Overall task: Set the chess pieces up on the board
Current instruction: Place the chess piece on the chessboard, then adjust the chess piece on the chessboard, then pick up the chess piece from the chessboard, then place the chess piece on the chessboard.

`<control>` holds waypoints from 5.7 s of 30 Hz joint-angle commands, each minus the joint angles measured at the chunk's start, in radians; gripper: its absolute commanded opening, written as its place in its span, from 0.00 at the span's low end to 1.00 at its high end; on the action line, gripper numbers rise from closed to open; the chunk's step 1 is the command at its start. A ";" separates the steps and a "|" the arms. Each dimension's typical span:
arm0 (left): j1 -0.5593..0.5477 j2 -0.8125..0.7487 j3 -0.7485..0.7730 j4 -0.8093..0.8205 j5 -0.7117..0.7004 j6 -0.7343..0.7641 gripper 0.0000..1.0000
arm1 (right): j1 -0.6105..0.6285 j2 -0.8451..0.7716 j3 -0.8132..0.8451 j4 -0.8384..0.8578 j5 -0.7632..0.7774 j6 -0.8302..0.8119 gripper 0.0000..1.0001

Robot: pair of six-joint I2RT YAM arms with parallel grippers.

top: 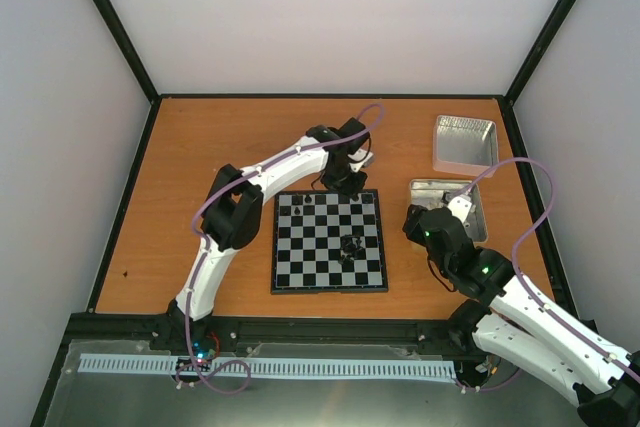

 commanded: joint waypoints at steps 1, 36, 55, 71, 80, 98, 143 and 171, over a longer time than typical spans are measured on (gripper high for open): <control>-0.006 0.025 0.050 -0.024 -0.044 -0.026 0.01 | -0.007 -0.005 -0.018 -0.004 0.026 0.009 0.61; -0.006 0.046 0.093 0.002 0.010 -0.033 0.17 | -0.007 -0.007 -0.021 -0.004 0.021 0.010 0.61; -0.006 0.050 0.086 0.046 -0.057 -0.040 0.07 | -0.007 -0.008 -0.020 -0.014 0.025 0.009 0.61; -0.006 0.024 0.077 0.055 -0.071 -0.038 0.14 | -0.007 -0.006 -0.017 -0.024 0.028 0.005 0.61; -0.005 -0.134 -0.009 0.110 -0.084 -0.038 0.23 | -0.007 -0.004 -0.014 0.008 -0.095 -0.101 0.61; 0.007 -1.081 -1.088 0.758 -0.300 -0.147 0.50 | 0.031 0.450 0.149 -0.034 -0.535 -0.289 0.49; 0.012 -1.574 -1.343 0.849 -0.680 -0.175 0.68 | 0.228 0.841 0.344 -0.127 -0.384 -0.198 0.03; 0.012 -1.704 -1.249 0.733 -0.810 -0.022 0.75 | 0.073 1.009 0.678 -0.205 -0.320 -0.417 0.05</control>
